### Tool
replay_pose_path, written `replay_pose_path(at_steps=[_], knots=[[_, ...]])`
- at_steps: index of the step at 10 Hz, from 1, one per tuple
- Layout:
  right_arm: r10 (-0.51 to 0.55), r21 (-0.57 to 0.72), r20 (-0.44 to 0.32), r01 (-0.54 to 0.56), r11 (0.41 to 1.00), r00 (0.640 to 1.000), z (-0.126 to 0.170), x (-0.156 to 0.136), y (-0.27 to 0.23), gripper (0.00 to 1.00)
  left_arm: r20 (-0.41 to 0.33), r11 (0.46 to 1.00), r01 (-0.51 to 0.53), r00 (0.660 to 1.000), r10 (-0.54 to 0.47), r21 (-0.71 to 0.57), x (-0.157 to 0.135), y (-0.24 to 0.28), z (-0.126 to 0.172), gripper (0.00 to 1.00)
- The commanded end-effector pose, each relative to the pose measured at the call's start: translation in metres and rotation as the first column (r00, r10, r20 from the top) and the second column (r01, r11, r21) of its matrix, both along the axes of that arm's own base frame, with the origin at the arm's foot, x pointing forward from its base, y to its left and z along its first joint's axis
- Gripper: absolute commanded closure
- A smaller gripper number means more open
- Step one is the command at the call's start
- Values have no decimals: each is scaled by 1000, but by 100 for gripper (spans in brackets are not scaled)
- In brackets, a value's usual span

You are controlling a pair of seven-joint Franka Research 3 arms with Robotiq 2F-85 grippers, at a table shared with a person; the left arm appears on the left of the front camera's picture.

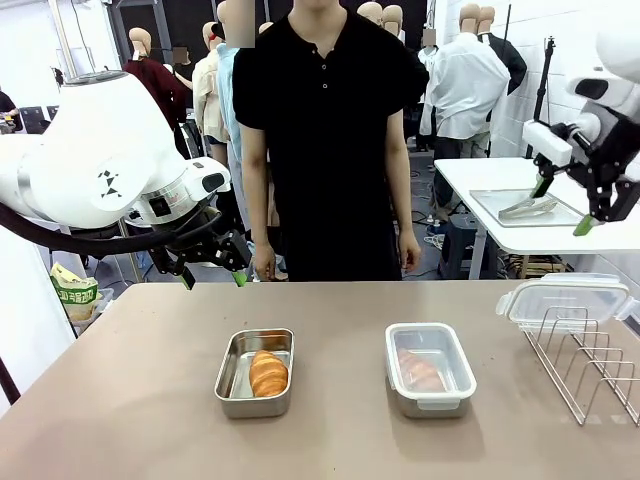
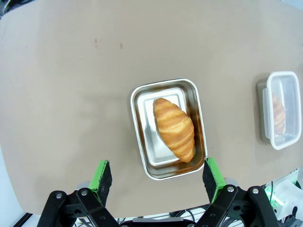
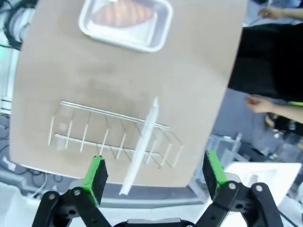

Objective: Place the bread in airtight containers.
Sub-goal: Pick up one Airtight Container lid and hand it to the human.

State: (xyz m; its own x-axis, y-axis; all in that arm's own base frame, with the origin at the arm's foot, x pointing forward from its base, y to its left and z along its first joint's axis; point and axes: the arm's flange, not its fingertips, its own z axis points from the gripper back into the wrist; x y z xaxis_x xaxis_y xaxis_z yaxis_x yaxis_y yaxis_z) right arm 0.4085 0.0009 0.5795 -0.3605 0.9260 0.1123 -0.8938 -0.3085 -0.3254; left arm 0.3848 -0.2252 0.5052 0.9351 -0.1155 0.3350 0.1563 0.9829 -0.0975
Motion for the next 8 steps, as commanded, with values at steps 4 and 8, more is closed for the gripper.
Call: replay_pose_path(at_steps=[4,8], knots=[[-162,-90,-106,153,984,981,-30,-28,-31,0,4,1000,-3,1000,3,6,1,1,1,0],[-215,-58,-78,211,976,973,-44,-23,-40,0,4,1000,-3,1000,3,6,1,1,1,0]])
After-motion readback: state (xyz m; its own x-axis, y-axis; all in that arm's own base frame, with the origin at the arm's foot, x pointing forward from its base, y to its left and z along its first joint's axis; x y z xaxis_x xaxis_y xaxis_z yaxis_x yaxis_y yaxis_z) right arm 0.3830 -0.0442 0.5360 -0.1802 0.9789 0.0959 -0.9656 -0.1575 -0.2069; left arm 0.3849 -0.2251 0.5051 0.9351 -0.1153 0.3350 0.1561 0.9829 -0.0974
